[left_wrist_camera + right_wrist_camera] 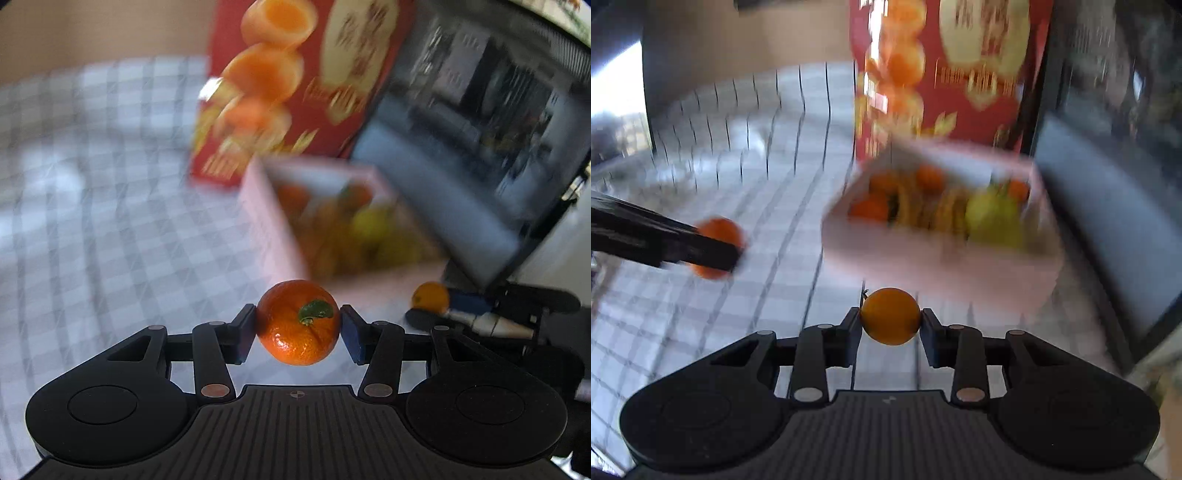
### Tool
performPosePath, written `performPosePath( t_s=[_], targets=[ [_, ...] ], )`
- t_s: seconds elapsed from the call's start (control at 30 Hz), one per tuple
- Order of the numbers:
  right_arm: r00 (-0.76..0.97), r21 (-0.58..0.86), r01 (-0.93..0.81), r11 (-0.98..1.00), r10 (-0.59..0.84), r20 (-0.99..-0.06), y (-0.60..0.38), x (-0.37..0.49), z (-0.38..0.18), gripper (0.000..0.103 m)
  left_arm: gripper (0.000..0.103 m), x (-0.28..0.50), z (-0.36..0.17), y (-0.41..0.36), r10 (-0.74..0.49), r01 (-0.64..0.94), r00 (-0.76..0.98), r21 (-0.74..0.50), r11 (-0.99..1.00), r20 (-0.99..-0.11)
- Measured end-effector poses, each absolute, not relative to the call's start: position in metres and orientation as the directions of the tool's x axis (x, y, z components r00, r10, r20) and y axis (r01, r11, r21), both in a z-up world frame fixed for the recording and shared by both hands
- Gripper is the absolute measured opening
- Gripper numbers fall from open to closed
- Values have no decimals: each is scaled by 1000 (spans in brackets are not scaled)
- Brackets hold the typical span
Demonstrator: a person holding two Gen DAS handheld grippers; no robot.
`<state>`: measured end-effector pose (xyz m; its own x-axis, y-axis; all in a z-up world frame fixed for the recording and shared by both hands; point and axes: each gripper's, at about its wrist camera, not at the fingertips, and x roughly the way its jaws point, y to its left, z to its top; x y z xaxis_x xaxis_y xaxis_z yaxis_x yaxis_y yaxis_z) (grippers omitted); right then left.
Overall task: Organize fruits
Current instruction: 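Carry the leafy mandarin into the pink box with the left gripper while the right gripper carries its mandarin, then release both mandarins into the pink box with both grippers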
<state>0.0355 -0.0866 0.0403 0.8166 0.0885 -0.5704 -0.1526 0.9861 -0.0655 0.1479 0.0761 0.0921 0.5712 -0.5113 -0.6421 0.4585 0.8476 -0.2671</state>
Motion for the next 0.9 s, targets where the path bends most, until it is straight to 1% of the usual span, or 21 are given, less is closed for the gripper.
performPosePath(
  t_s=[0.1,0.13,0.2,0.23,0.27,0.3,0.37,0.43,0.53,0.6,0.67,0.7,0.77,0.83,0.9],
  targets=[
    [871,-129,-147,981,67,-486,-92,60,67,34,55,194,122,49,-550,487,610,-277,828,-570],
    [886,-158,-137,978,49,-461,-93,70,72,34,54,211,128,40,-558,493,607,-283,823,-565],
    [897,-201,-107,974,8,-441,-97,89,76,34,54,247,136,18,-585,503,582,-315,805,-565],
    [897,-203,-88,975,-11,-442,-100,98,76,40,54,260,137,9,-601,510,566,-333,793,-564],
    [892,-192,-77,978,-19,-451,-103,103,76,50,54,273,137,-2,-611,514,548,-346,785,-571],
    [889,-166,-76,983,-8,-457,-107,103,77,54,54,281,136,-11,-612,517,537,-346,783,-581],
    [888,-125,-84,989,18,-459,-111,97,74,58,54,283,135,-22,-603,523,543,-326,787,-585],
    [883,-117,-89,989,24,-468,-111,85,67,62,54,275,134,-22,-585,520,567,-299,800,-580],
    [868,-88,-88,992,33,-495,-109,68,53,62,54,248,126,-4,-560,501,600,-278,820,-571],
    [859,-64,-84,994,40,-510,-106,57,46,63,54,220,118,12,-515,465,658,-242,852,-549],
    [856,-46,-66,997,33,-516,-103,46,38,67,54,189,105,27,-451,411,716,-201,889,-533],
    [855,-39,-55,998,26,-518,-102,42,33,69,54,175,99,34,-427,388,727,-192,901,-537],
    [854,-37,-34,999,10,-520,-101,35,22,78,54,149,81,47,-388,335,730,-200,921,-563],
    [835,-47,-23,999,-6,-551,-102,35,7,78,54,121,59,56,-348,284,727,-203,937,-592],
    [808,-47,-46,998,9,-589,-103,40,-5,78,54,103,41,55,-307,250,723,-181,951,-618]
  ],
)
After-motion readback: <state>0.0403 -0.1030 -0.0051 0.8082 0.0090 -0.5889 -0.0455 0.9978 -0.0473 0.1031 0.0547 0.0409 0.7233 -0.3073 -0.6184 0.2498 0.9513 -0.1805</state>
